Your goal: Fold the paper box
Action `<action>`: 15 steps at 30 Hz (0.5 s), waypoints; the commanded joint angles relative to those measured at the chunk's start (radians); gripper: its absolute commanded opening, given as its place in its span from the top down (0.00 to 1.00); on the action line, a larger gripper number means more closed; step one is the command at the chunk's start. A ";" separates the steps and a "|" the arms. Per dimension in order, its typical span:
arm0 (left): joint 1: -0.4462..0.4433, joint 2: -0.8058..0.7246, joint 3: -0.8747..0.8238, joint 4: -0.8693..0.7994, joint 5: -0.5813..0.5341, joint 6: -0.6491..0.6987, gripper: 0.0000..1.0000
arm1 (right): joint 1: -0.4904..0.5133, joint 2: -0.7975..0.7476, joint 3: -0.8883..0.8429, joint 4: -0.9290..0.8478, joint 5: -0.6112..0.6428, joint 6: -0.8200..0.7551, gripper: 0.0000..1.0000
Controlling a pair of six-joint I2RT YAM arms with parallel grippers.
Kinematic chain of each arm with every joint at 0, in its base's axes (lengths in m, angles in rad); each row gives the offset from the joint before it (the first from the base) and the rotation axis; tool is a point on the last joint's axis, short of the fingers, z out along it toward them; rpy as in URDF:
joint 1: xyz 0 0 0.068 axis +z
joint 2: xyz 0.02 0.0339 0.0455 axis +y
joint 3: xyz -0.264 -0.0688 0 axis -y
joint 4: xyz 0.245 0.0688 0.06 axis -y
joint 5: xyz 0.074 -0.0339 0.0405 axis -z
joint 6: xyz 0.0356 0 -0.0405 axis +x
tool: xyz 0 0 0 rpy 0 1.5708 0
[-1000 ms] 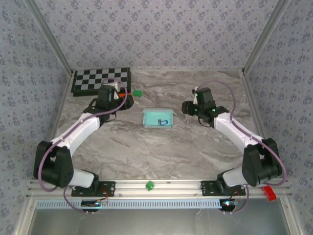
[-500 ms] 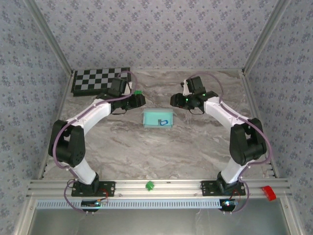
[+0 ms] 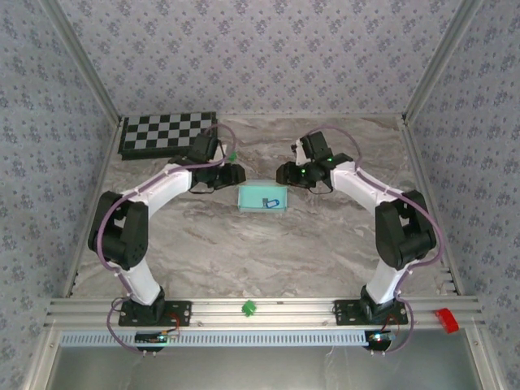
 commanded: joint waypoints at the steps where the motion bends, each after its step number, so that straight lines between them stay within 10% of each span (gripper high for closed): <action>1: -0.011 0.001 -0.025 -0.019 -0.013 -0.003 0.49 | 0.009 0.022 -0.015 -0.023 0.011 -0.008 0.53; 15: -0.028 0.007 -0.099 -0.011 -0.055 -0.004 0.50 | 0.035 0.057 -0.060 -0.024 0.074 -0.014 0.54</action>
